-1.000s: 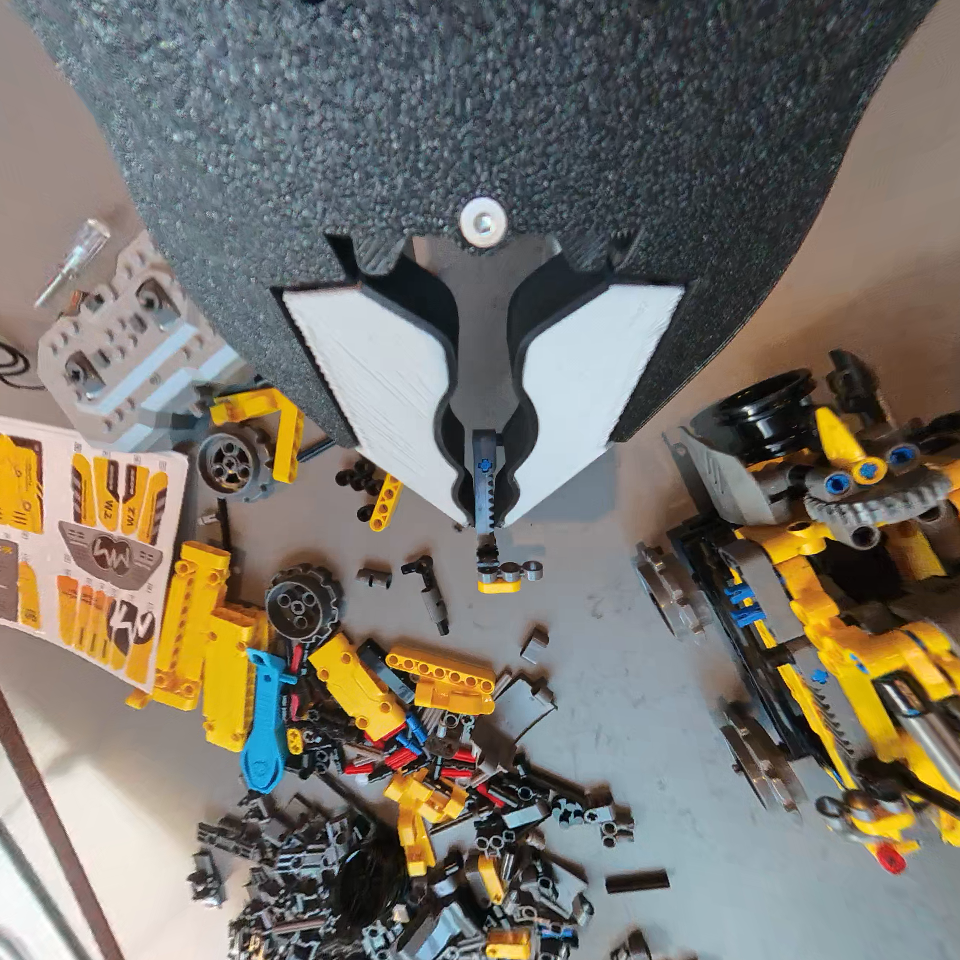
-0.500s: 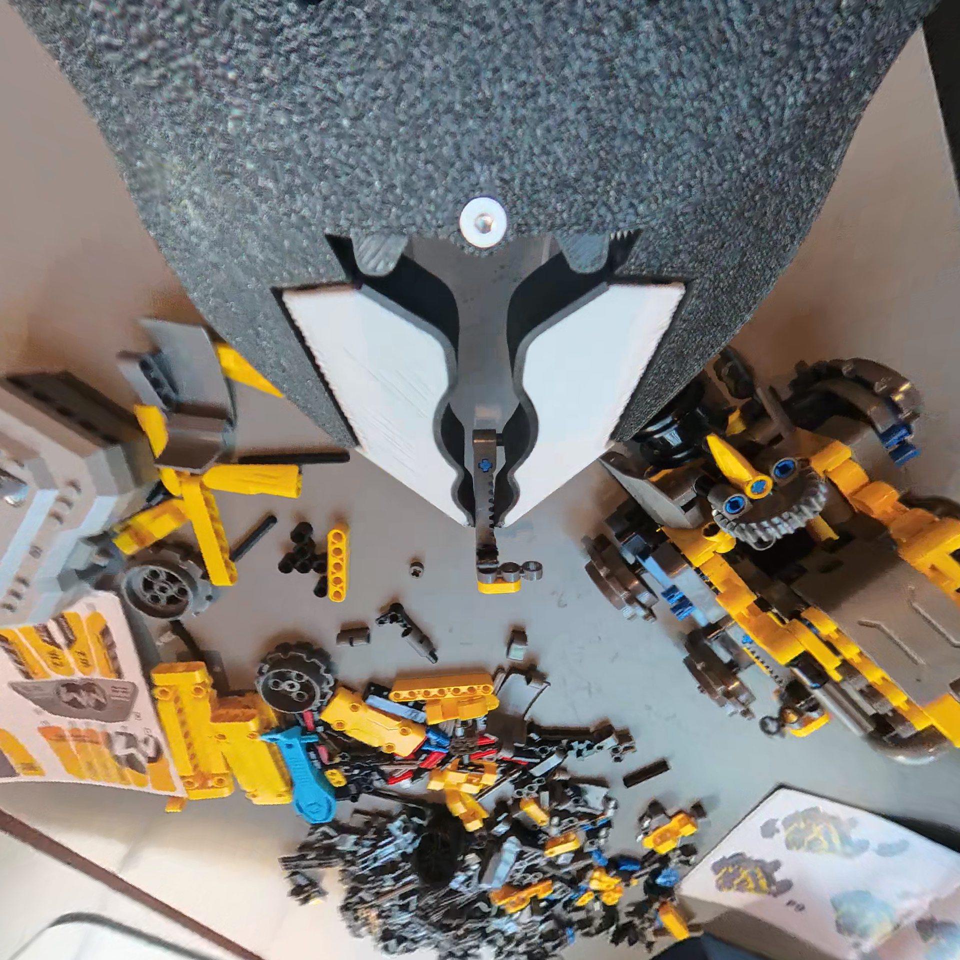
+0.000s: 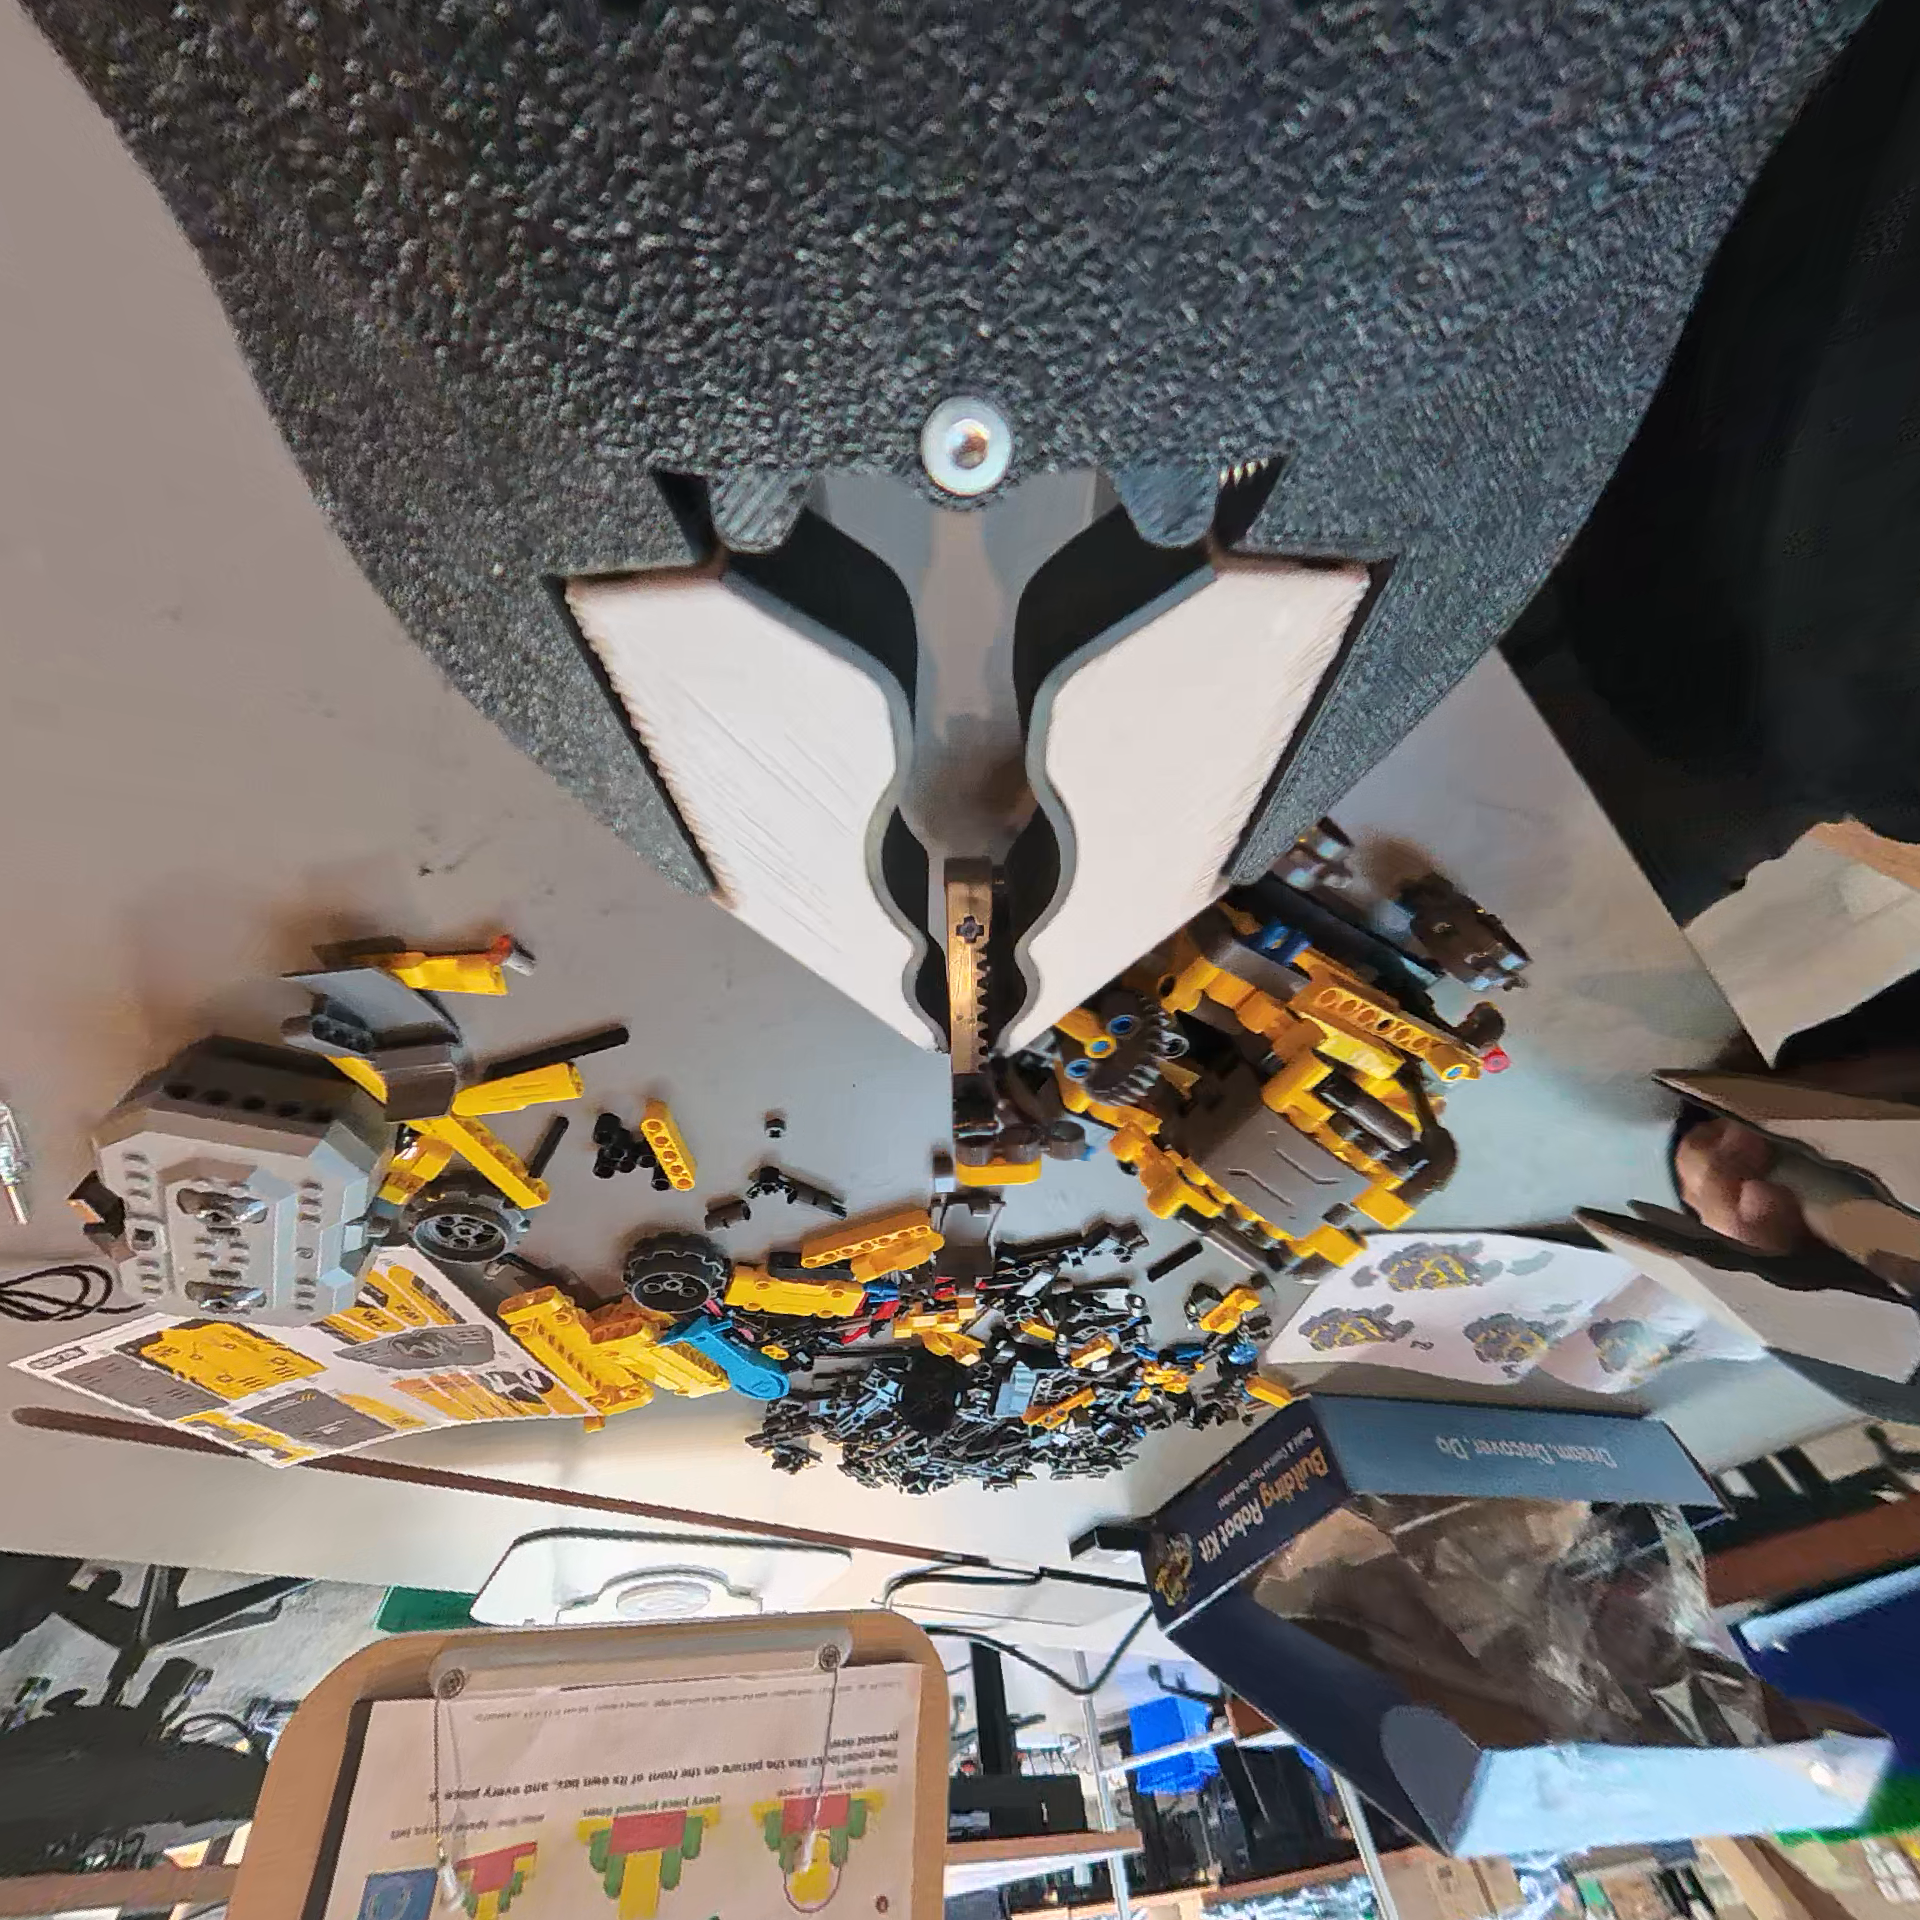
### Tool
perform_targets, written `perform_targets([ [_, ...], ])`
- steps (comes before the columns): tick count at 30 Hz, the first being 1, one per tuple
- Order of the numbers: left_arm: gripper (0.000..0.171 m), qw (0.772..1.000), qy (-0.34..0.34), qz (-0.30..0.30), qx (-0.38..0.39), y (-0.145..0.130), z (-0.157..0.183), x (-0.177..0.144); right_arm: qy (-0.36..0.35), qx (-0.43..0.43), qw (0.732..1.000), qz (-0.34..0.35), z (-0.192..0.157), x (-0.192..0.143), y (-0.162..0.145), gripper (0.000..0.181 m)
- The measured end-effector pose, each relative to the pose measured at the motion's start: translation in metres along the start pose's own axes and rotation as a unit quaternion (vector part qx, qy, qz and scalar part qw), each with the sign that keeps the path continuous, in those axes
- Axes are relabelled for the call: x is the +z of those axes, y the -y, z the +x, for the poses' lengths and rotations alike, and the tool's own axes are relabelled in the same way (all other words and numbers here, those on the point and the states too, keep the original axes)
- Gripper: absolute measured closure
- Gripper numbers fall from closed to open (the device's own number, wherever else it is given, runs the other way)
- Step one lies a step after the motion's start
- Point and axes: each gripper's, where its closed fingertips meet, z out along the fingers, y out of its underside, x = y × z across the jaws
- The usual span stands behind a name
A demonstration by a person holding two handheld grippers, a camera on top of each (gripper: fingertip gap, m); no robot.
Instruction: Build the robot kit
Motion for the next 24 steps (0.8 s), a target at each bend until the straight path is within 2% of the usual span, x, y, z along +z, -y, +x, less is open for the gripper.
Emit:
perform_targets([
  [3, 0.128, 1.000, 0.010, -0.008, 0.016, -0.002, 0.001, 0.002, 0.010, -0.003, 1.000, 0.021, -0.016, -0.009, 0.007, 0.175],
  [7, 0.137, 0.999, 0.018, -0.013, 0.045, -0.003, 0.005, 0.003, 0.051, 0.005, 0.998, 0.042, -0.044, -0.020, 0.014, 0.175],
  [10, 0.138, 0.998, -0.013, -0.028, 0.058, -0.007, 0.015, 0.007, 0.045, -0.008, 0.998, 0.040, -0.051, -0.025, 0.008, 0.175],
  [13, 0.126, 0.997, -0.020, -0.043, 0.055, -0.011, 0.016, 0.009, 0.046, -0.007, 0.998, 0.050, -0.058, -0.031, 0.005, 0.175],
  [18, 0.124, 0.998, -0.021, -0.039, 0.046, -0.010, 0.014, 0.008, 0.031, -0.026, 0.998, 0.044, -0.059, -0.035, -0.003, 0.174],
  [24, 0.121, 0.999, -0.038, -0.030, 0.016, -0.008, 0.012, 0.007, 0.019, -0.053, 0.998, 0.022, -0.042, -0.030, -0.004, 0.175],
])
